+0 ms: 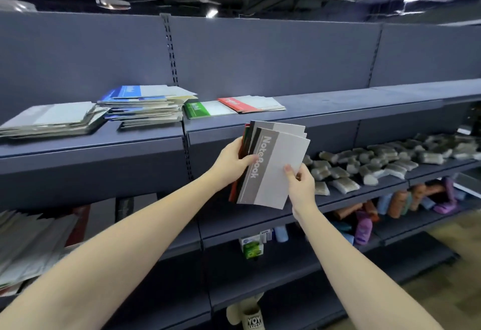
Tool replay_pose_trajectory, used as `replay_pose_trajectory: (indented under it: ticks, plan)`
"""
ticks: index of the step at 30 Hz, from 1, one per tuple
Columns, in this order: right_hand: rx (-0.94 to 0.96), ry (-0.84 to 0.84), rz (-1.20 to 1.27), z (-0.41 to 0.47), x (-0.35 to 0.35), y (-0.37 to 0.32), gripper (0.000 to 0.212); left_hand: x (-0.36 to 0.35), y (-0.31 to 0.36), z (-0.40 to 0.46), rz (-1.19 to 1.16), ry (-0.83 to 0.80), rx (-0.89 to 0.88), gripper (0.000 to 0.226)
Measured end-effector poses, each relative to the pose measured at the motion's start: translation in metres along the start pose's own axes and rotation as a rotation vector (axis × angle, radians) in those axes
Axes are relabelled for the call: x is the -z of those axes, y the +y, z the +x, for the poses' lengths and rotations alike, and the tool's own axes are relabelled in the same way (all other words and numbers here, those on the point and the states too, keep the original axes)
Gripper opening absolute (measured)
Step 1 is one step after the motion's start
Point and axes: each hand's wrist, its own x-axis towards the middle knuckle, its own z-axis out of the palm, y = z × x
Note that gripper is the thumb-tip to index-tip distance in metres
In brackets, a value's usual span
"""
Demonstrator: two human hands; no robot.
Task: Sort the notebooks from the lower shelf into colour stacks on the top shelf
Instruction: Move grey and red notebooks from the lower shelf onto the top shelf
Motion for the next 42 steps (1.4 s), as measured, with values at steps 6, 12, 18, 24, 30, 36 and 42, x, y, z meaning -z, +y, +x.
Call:
replay_pose_trajectory:
  ticks: [6,12,18,24,30,36,42]
  plan:
    - [0.106,-0.005,-0.005,0.026,-0.046,-0.053,0.025,0.049,0.040,0.025,-0.051,0.172,-0.061,0.035]
    - [0.065,-0.148,-0.126,0.049,-0.104,-0.103,0.047,0.119,0.064,0.048,-0.168,0.286,0.125,0.017]
    - [-0.009,-0.235,-0.158,0.062,-0.164,-0.135,0.033,0.187,0.057,0.058,-0.269,0.431,0.297,0.031]
    - [0.013,-0.284,-0.262,0.065,-0.226,-0.165,0.059,0.255,0.028,0.057,-0.317,0.553,0.455,0.047]
    - [-0.071,-0.489,-0.246,0.045,-0.311,-0.177,0.031,0.327,0.006,0.031,-0.443,0.667,0.482,0.015]
    - [0.095,-0.556,-0.367,0.013,-0.405,-0.174,0.040,0.415,-0.039,-0.006,-0.389,0.750,0.495,0.026]
    - [0.215,-0.519,-0.578,-0.018,-0.489,-0.161,0.036,0.501,-0.077,-0.040,-0.294,0.763,0.517,0.025]
